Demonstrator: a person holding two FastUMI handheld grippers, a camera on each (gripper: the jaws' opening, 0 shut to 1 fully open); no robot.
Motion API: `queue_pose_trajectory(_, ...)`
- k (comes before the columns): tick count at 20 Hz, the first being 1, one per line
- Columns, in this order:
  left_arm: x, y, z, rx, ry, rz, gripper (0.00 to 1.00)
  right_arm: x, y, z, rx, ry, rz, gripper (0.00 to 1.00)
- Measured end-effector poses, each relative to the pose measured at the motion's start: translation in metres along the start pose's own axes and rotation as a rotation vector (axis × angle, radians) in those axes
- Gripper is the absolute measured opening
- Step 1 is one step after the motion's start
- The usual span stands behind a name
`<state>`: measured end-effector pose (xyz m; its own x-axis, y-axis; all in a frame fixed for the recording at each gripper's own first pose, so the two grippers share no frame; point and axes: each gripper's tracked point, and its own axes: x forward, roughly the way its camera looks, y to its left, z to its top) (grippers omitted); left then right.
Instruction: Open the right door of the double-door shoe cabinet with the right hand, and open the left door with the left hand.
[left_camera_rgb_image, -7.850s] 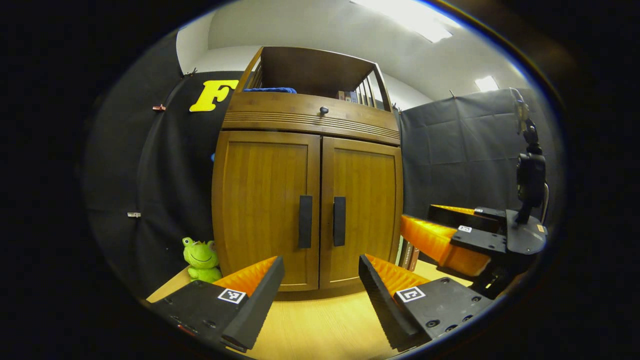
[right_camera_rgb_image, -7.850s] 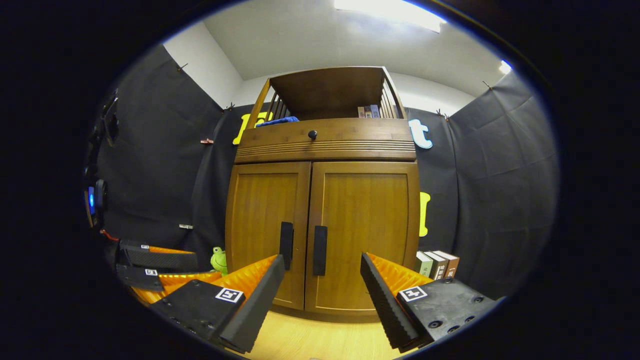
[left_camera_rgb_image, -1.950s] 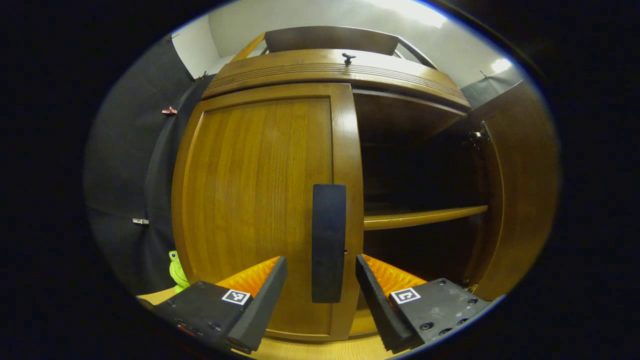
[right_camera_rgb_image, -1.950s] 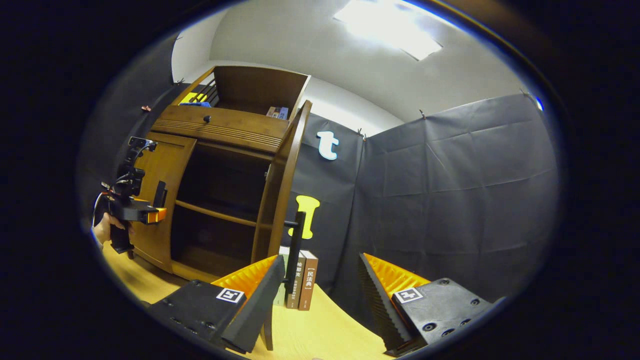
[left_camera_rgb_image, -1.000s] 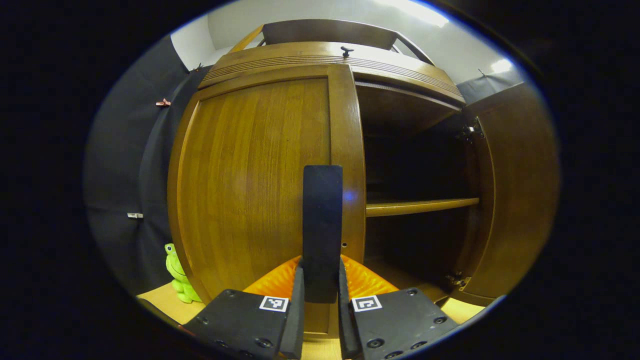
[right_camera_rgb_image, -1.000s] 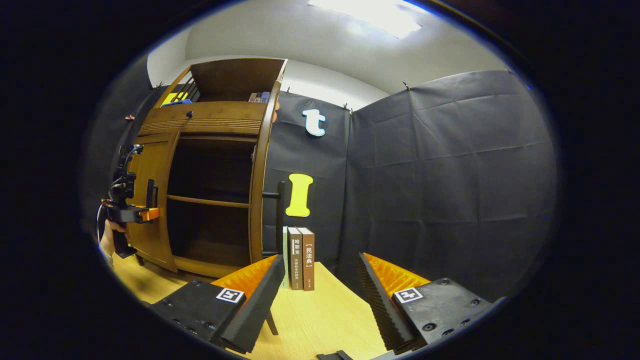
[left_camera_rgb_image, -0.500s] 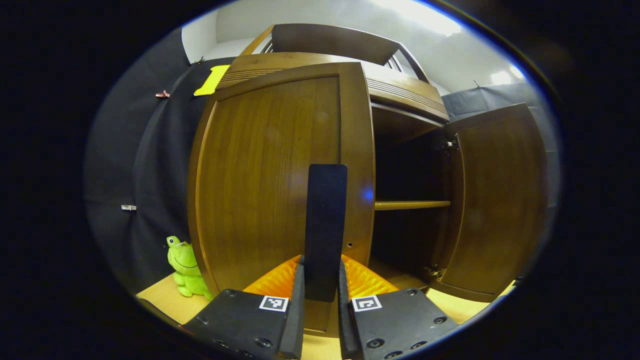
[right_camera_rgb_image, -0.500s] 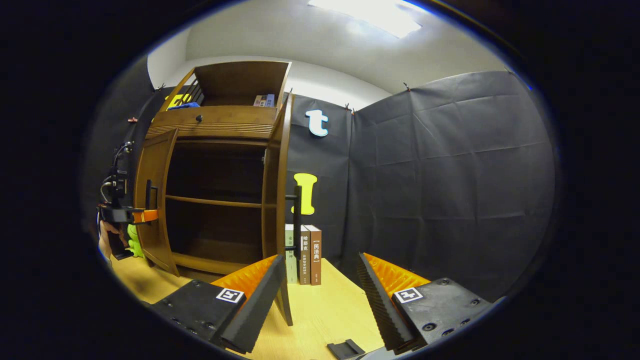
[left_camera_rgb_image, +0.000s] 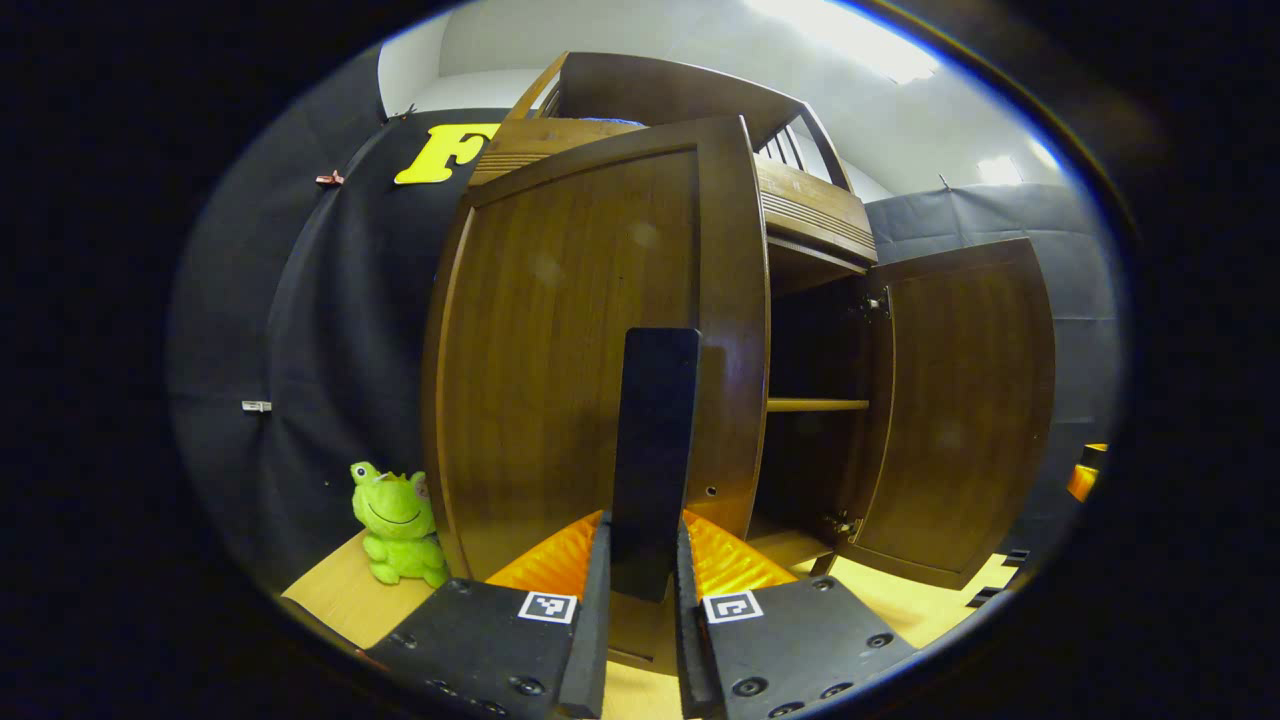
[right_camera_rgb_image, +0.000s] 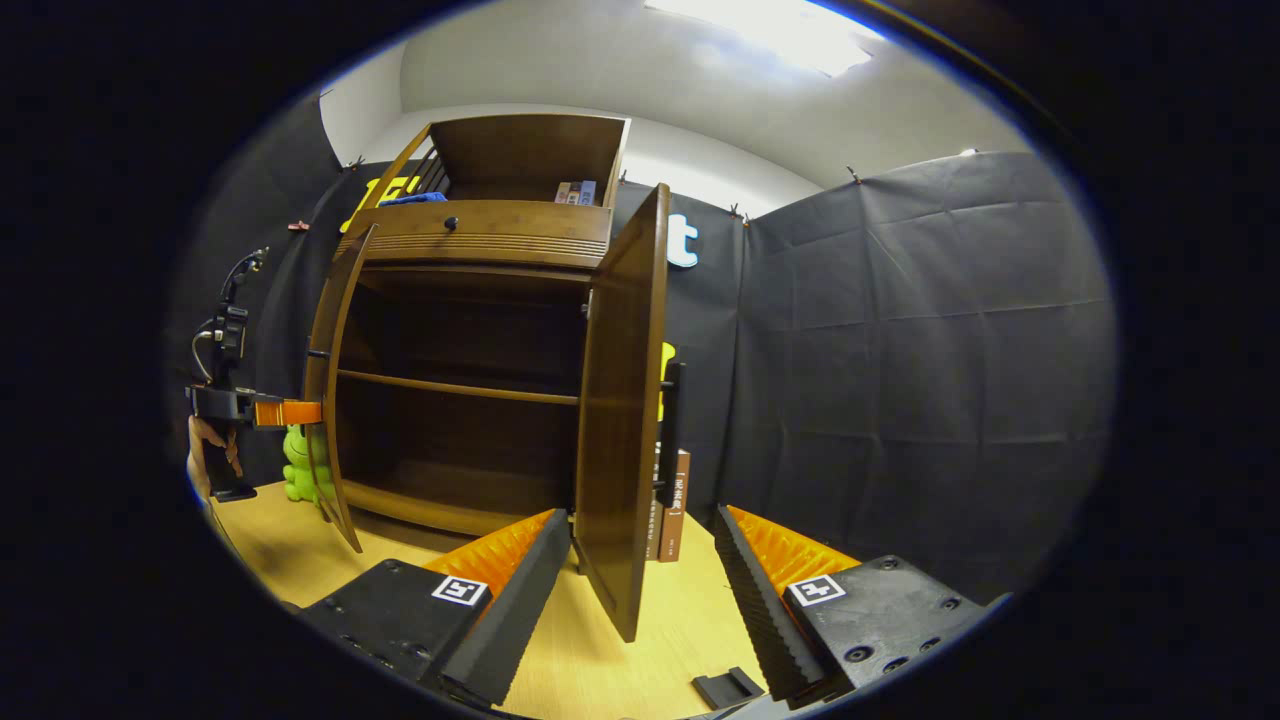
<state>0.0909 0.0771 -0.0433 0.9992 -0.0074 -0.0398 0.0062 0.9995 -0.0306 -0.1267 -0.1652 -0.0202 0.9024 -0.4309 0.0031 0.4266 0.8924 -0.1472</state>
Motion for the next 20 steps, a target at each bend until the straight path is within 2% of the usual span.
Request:
queue_pose_trajectory(4, -0.02, 0.013, 0.0, -0.008, 0.01, 0.009, 0.31, 0.004, 0.01, -0.002, -0.01, 0.007, 0.012, 0.93)
queue_pose_trajectory(14, -0.061, 0.048, 0.004, -0.007, 0.014, 0.055, 0.32, 0.015, 0.055, -0.016, 0.011, 0.03, 0.102, 0.93)
queue_pose_trajectory(20, -0.085, 0.063, 0.003, 0.01, 0.023, 0.077, 0.27, 0.02, 0.086, -0.022, 0.023, 0.036, 0.17, 0.9)
